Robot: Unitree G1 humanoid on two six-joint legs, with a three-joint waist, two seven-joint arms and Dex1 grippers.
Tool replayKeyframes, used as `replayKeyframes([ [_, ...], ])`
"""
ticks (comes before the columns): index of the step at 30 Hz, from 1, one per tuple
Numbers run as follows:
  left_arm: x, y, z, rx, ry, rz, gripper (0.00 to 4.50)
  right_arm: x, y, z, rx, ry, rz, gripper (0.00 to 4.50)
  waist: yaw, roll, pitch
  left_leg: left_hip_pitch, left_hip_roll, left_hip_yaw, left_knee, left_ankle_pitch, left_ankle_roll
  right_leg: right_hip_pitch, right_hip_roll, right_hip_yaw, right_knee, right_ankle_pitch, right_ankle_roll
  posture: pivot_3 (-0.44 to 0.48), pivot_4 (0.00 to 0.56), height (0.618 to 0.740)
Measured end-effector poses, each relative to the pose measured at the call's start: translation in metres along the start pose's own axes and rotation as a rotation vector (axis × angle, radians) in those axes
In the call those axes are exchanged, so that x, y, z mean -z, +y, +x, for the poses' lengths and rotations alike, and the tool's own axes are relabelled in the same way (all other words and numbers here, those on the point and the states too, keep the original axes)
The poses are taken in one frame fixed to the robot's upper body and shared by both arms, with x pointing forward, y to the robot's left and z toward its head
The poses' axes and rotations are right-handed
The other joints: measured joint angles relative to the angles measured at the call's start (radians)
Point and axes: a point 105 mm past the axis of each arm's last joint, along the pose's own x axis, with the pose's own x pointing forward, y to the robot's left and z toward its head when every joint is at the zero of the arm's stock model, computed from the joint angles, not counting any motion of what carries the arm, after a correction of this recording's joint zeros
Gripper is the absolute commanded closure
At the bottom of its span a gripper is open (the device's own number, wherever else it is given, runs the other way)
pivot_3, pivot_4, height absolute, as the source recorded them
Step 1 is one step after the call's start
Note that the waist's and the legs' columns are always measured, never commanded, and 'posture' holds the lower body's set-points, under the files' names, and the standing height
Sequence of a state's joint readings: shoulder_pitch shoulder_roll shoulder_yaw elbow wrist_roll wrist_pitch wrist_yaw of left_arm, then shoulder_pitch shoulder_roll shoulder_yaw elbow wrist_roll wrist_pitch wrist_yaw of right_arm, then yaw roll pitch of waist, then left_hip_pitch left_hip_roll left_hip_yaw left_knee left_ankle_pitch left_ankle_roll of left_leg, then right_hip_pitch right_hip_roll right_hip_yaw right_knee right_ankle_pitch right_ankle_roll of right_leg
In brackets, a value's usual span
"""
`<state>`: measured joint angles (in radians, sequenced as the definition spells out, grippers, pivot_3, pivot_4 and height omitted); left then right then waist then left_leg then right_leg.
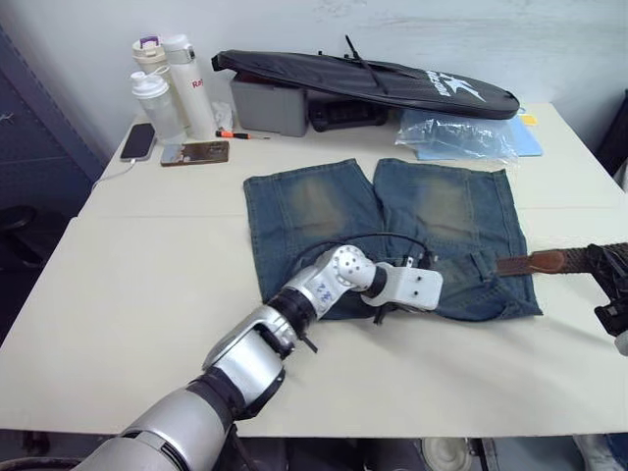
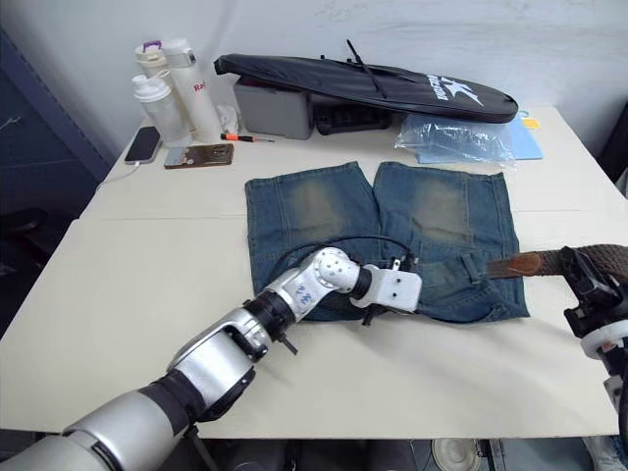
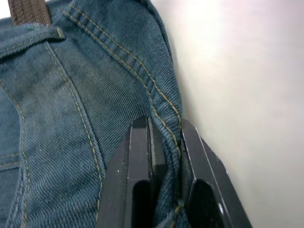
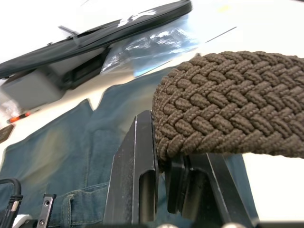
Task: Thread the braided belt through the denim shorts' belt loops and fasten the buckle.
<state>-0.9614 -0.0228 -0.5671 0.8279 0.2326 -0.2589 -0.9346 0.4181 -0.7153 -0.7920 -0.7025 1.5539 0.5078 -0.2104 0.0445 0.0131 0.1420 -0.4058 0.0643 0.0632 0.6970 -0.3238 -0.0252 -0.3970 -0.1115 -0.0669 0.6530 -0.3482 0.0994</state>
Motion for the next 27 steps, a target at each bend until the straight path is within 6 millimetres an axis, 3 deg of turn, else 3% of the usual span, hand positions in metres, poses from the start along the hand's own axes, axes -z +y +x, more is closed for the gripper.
replayKeyframes([
  [2,0.012,-0.005,-0.021,0.011,0.022,0.025,4.47,0.004,0.006,0.003,-0.037,0.028,0.006,4.5,-0.005,-0.001,0.0,0.001,0.002,-0.001,-0.001,0.0,0.0,0.0,0.003,0.0,0.002,0.002,0.005,0.0,0.15,0.642],
  [7,0.037,-0.019,-0.068,0.019,0.049,-0.014,4.47,0.026,0.015,0.005,-0.088,0.127,0.059,4.5,-0.021,-0.002,-0.001,0.003,0.004,-0.002,-0.001,0.0,0.001,0.0,0.004,-0.001,0.007,-0.001,-0.001,0.0,0.15,0.642],
  [10,0.044,-0.032,-0.086,0.042,0.05,-0.026,4.47,0.038,0.022,0.006,-0.119,0.175,0.093,4.5,-0.022,-0.002,-0.001,0.003,0.004,-0.002,0.0,0.001,0.001,0.0,0.004,0.0,0.007,-0.001,-0.001,0.0,0.15,0.642],
  [15,0.048,-0.045,-0.097,0.066,0.035,-0.054,4.47,0.05,0.039,0.015,-0.19,0.206,0.132,4.5,-0.019,-0.002,-0.001,0.003,0.003,-0.002,0.001,0.001,0.001,0.0,0.003,0.0,0.007,-0.002,-0.004,0.0,0.15,0.642],
  [17,0.049,-0.044,-0.1,0.064,0.042,-0.061,3.43,0.053,0.045,0.018,-0.215,0.214,0.138,4.5,-0.019,-0.002,-0.002,0.003,0.002,-0.002,0.001,0.001,0.001,0.0,0.002,0.001,0.007,-0.002,-0.003,0.0,0.15,0.642],
  [19,0.051,-0.045,-0.103,0.068,0.039,-0.098,2.68,0.057,0.049,0.02,-0.233,0.227,0.143,4.5,-0.019,-0.003,-0.001,0.003,0.002,-0.002,0.001,0.001,0.001,0.0,0.002,0.001,0.007,-0.002,-0.002,0.0,0.15,0.642],
  [24,0.052,-0.044,-0.127,0.062,0.0,-0.25,0.32,0.063,0.052,0.029,-0.255,0.256,0.145,4.5,-0.021,-0.003,-0.001,0.004,0.003,-0.002,0.001,0.001,0.002,-0.002,0.003,0.0,0.008,0.0,0.0,0.0,0.15,0.642],
  [25,0.051,-0.043,-0.135,0.047,-0.002,-0.274,0.11,0.064,0.053,0.029,-0.27,0.266,0.14,4.5,-0.021,-0.003,-0.001,0.004,0.003,-0.002,0.001,0.001,0.002,-0.004,0.003,0.0,0.008,0.002,0.004,0.0,0.15,0.642],
  [27,0.05,-0.04,-0.148,0.011,-0.007,-0.305,0.11,0.066,0.054,0.03,-0.285,0.283,0.132,4.5,-0.02,-0.003,-0.001,0.004,0.003,-0.002,0.001,0.001,0.002,-0.004,0.003,0.0,0.008,0.002,0.004,0.0,0.15,0.642],
])
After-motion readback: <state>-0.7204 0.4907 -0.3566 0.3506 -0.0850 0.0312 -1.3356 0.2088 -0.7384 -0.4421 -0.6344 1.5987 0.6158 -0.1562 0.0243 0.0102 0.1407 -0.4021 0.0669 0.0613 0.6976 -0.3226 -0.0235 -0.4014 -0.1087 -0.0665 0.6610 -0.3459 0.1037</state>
